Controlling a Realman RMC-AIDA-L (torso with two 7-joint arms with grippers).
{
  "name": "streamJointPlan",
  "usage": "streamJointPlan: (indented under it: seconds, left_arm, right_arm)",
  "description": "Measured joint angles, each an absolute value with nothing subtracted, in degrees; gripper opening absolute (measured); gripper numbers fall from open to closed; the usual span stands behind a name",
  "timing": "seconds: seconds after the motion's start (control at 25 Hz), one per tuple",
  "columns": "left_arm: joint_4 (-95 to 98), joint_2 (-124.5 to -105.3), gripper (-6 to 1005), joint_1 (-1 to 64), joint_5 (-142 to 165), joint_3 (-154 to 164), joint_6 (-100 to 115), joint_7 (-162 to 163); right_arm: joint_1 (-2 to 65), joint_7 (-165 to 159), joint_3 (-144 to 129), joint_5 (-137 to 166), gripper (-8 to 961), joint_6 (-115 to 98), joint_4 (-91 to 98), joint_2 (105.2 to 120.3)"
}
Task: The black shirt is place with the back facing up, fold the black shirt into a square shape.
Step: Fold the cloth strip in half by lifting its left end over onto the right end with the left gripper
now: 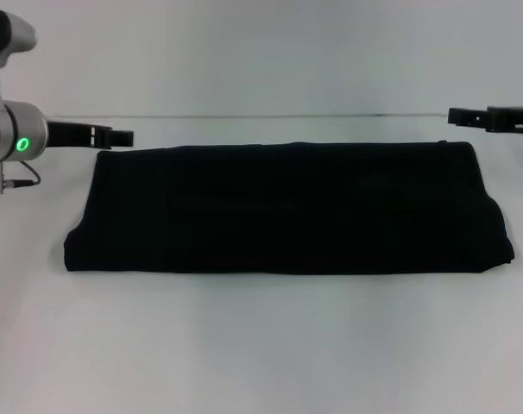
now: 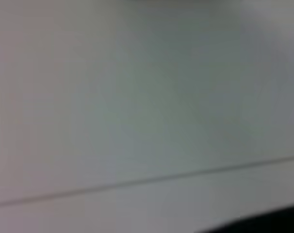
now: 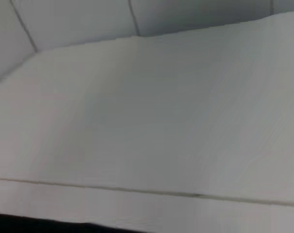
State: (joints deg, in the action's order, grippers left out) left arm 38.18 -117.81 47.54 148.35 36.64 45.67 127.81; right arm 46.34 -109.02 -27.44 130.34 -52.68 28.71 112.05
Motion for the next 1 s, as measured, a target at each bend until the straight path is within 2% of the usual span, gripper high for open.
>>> streamJointPlan:
  seconds: [0.16,0.44,0.72,1.0]
  left_arm:
    - [47.29,-117.58,769,44.49,148.15,36.74,63.55,129.82]
    - [55.34,-117.46,948,39.46,148.1,36.3,77.92,130.8]
    - [56.19,-117.69,948,35.37,148.43,36.21,77.78,133.96]
    - [55.31,-117.94,949,33.9,148.59,36.36,74.83,135.23]
  right_arm:
    - [42.19,-112.71,-27.48,128.2,806,-62.45,32.58,111.97]
    - [36.0,-117.46,-27.27,128.12,796,-75.6,36.36,110.9]
    - [33.15,-118.0,-24.88,128.06,796,-80.07,36.98,109.79]
    - [32.58,-117.96,-24.52,128.1,795,-79.75,36.96,109.77]
